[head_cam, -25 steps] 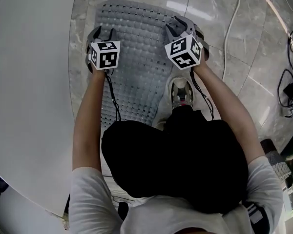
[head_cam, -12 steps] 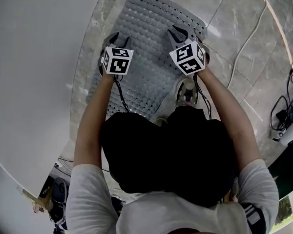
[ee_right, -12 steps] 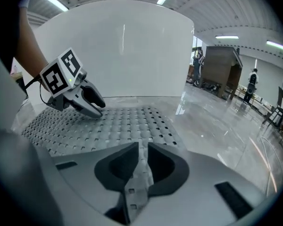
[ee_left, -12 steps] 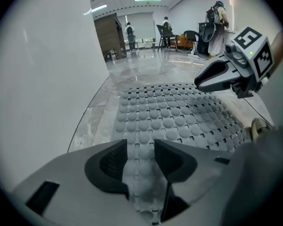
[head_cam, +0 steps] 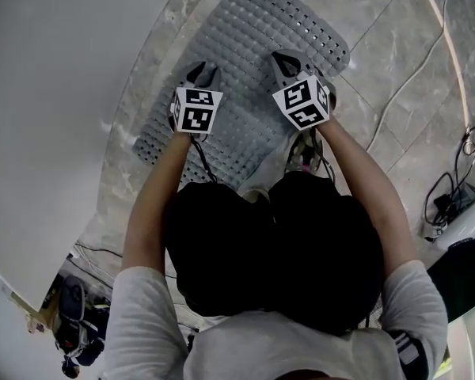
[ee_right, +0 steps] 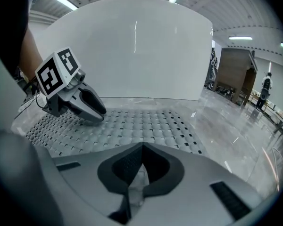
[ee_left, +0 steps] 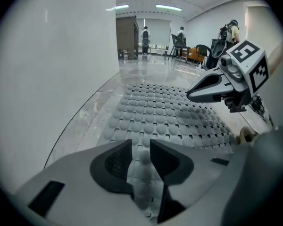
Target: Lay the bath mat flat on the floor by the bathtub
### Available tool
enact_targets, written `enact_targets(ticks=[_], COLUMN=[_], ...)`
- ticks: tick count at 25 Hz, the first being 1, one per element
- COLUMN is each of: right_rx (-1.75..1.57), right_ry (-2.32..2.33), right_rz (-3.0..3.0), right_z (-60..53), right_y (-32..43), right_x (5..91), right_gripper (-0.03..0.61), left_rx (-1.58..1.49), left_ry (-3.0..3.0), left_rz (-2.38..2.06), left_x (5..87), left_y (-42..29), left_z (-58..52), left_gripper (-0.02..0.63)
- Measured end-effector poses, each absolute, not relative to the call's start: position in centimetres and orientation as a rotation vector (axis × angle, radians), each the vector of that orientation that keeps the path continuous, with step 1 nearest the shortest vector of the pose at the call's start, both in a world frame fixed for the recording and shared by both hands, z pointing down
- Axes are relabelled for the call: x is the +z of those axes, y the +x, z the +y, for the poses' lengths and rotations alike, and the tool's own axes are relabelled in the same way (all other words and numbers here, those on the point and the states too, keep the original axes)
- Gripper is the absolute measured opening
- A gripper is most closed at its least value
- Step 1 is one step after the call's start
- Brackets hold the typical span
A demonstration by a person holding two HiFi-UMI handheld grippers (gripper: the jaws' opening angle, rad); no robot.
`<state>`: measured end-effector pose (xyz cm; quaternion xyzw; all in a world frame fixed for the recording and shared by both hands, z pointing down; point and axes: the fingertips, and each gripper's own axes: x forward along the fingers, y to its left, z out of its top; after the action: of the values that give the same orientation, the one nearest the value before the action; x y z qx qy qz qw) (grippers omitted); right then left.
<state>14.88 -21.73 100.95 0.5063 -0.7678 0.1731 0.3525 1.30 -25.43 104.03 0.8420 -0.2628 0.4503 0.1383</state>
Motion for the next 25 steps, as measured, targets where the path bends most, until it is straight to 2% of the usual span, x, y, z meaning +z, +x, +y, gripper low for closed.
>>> enact_targets(ticks=[5,8,14,21,25], right_rx=[0.511,0.506,0.486,0.550,0.474], right_ry=[1.361,1.343,1.232,1.134,1.013], right_rz=[-2.021,-2.030,-2.044,-2.042,-2.057], right_z=[-21.9,-21.6,-20.4,-19.9,-19.3], right_y=[14.3,13.7,13.7,13.2,12.1], right_x=[99.6,98.9,96.3,87.1,81.4], right_gripper=[0.006,0.006,0.006,0.005,0.005], left_rx=[1.193,1.124,1.100,1.129,1.171], left_ry=[2.442,2.426,2.398,2.337,2.307], left_rz=[-0.825,-0.867,-0.871,-0.896,-0.931], left_x=[103.2,102.3,99.2,89.4,83.9], left_y=[1.0,1.0,1.2,0.0,-1.6], left_z=[-24.9,-24.3,-22.2,-20.0,-19.3], left_gripper=[0.052,0.026,0.012,0.011,0.011])
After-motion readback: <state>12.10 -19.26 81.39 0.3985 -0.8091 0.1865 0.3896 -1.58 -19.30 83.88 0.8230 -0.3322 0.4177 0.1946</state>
